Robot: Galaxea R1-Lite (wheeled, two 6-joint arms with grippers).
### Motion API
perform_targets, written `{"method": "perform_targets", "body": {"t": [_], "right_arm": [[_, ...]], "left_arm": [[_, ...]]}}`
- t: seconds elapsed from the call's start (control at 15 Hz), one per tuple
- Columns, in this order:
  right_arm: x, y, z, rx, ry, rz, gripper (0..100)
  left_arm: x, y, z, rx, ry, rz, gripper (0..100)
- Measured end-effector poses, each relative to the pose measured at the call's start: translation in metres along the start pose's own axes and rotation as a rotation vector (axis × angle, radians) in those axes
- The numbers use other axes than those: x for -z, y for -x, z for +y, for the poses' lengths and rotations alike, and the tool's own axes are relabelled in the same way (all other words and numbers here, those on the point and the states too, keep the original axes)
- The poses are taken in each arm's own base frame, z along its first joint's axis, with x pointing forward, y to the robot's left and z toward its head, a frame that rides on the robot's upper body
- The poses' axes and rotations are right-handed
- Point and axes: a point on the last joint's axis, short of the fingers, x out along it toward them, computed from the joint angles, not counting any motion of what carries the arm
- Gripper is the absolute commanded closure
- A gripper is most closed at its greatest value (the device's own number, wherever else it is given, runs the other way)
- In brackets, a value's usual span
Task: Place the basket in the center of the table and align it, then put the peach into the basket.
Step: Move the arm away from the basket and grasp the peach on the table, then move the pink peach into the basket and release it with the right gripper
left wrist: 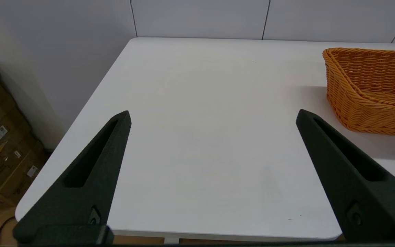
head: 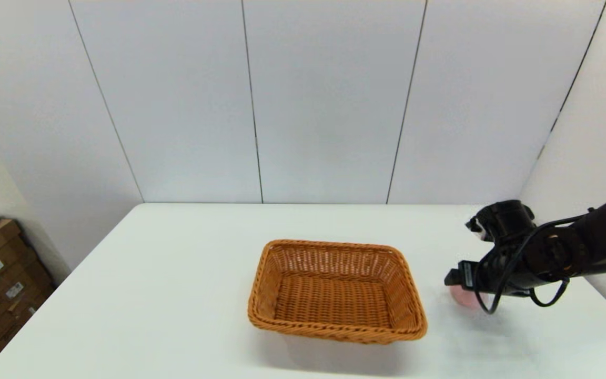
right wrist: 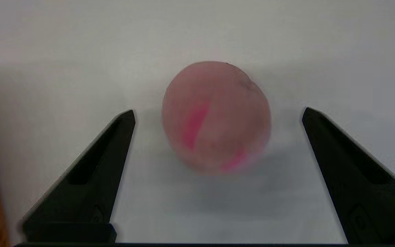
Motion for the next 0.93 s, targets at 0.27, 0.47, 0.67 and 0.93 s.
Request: {"method": "perform_targets", "body": {"t": [0.27, 0.47, 0.67, 0.93], "right_arm": [[0.000, -0.011, 0.001, 0.006, -0.002, 0.021, 100], [-0.001, -0.011, -0.001, 0.006, -0.012, 0.017, 100], [-0.007, 0.006, -0.002, -0.008, -0.020, -0.026, 100], [-0.017, 0.057, 0.001, -0.050, -0.015, -0.124, 100]], "left_arm": [[0.000, 0.000, 0.000, 0.000, 0.001, 0.000, 0], [0.000, 0.000, 0.000, 0.000, 0.002, 0.000, 0], [0.000, 0.000, 0.000, -0.001, 0.001, 0.000, 0], [0.000, 0.000, 0.000, -0.011, 0.009, -0.001, 0]]}}
